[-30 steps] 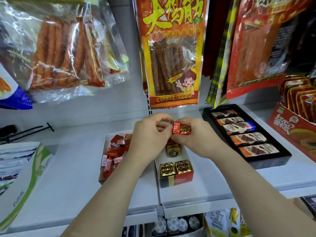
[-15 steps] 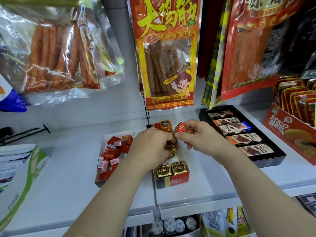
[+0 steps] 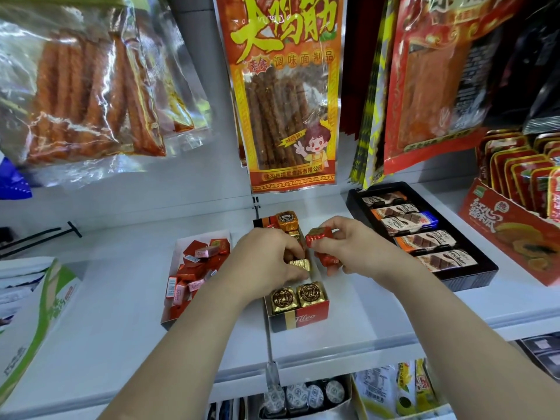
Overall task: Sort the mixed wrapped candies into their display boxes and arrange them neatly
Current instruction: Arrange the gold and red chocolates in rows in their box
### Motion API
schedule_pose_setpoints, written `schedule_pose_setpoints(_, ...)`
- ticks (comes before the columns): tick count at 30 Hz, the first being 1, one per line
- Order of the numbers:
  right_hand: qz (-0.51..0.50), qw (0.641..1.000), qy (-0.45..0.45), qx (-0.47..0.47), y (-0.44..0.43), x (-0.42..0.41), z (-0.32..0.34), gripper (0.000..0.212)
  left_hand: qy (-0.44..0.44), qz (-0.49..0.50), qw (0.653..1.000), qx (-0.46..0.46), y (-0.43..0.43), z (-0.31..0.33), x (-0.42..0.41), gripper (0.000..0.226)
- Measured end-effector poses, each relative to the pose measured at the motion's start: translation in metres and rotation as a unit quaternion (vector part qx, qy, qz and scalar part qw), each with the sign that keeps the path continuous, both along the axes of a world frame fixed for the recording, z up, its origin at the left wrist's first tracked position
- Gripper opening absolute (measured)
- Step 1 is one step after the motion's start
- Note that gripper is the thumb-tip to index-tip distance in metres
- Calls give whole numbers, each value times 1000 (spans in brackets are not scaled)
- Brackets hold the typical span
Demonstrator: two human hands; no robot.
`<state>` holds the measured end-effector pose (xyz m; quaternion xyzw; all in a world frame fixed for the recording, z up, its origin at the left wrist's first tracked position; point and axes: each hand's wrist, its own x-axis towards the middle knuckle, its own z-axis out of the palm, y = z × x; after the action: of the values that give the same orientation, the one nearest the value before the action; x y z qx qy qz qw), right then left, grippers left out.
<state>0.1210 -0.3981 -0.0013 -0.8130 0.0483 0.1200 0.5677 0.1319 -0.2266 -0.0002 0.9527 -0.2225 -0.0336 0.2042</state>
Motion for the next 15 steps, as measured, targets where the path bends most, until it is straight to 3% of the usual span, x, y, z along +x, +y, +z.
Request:
schedule_pose_setpoints(4,8,1000,16,17,-2,-1,0,19,43,-5,999,-11,4,1,-3,11)
schedule_pose_setpoints(9,24,998,12,49,-5,-2,-1,14,6,-1,999,42,5,2,-2,20)
schedule_pose_setpoints(15,40,998,-2,44,-7,-3,0,14,37,-4,997,68,7,3,1,20)
